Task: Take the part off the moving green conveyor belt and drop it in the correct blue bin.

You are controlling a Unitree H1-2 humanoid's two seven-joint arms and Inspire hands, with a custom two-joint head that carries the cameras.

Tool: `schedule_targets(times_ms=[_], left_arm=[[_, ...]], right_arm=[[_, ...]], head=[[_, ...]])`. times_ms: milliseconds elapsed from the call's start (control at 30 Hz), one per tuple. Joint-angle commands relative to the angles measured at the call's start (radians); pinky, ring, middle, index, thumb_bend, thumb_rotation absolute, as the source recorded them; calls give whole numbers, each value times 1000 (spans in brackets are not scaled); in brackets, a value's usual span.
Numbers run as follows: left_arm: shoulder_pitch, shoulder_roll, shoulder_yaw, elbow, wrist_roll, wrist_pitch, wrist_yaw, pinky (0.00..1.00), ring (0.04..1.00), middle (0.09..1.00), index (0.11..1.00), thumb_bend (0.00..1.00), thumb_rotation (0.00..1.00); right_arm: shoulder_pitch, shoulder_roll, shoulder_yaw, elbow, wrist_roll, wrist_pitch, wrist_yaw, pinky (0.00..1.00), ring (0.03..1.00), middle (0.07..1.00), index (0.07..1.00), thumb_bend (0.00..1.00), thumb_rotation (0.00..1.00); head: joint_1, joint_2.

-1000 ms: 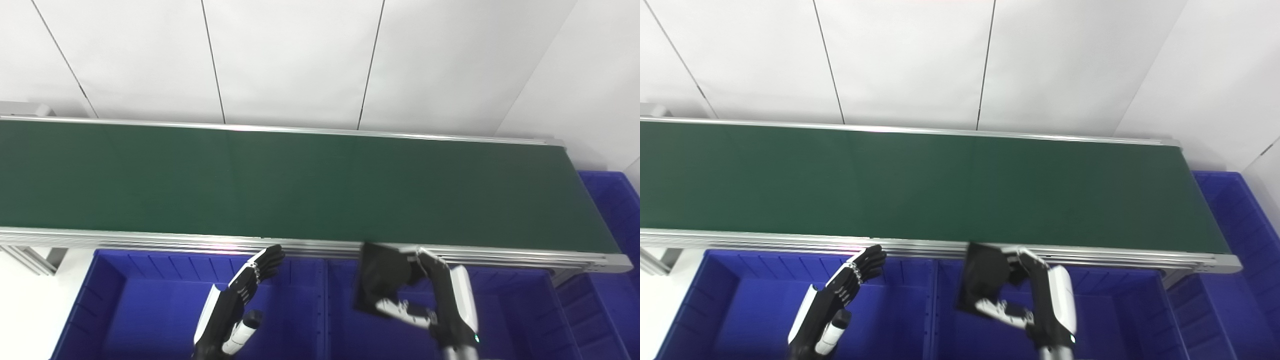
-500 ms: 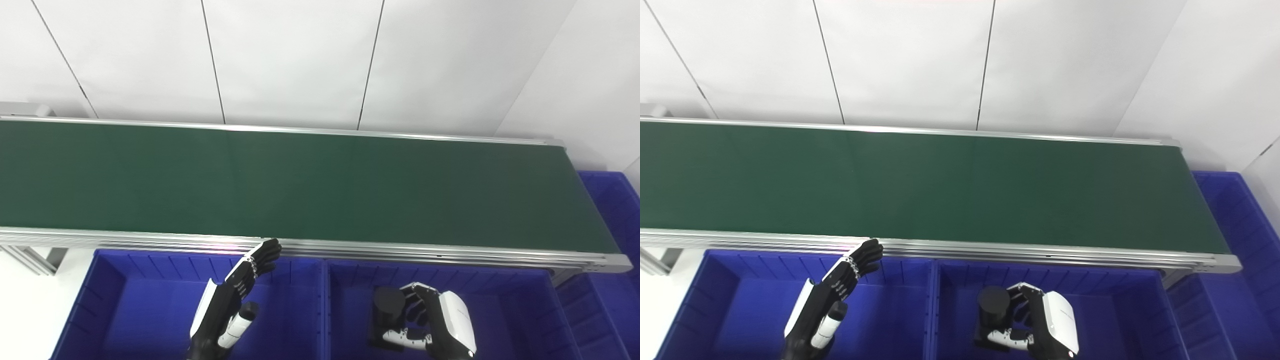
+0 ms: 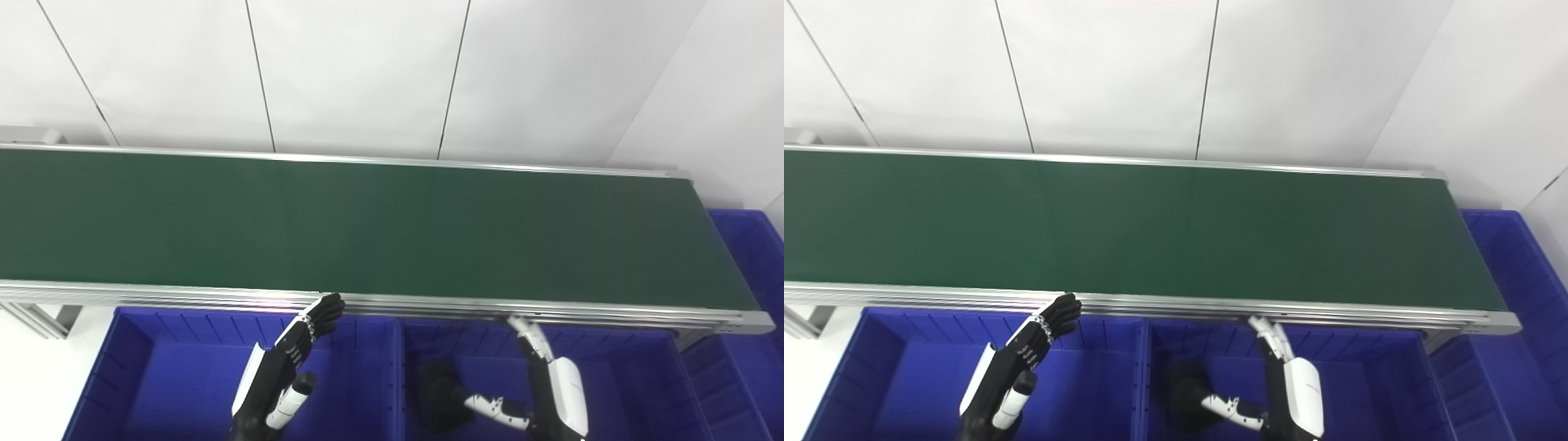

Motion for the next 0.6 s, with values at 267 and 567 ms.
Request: schedule_targets(times_ms=[267,567], left_arm=[[9,-1,24,-43,-2,-29,-21,844,860,850,844,686,910],[14,-8,46,-40,-16,-29,-45,863,875,862,860,744,916]], right_arm=[[68,-9,107,-194,319,-125,49,801,882,953,1000,908,576],[55,-71,180,-193,555,-123,262,804,862,910,987,926,599]], head=[[1,0],[19,-3]])
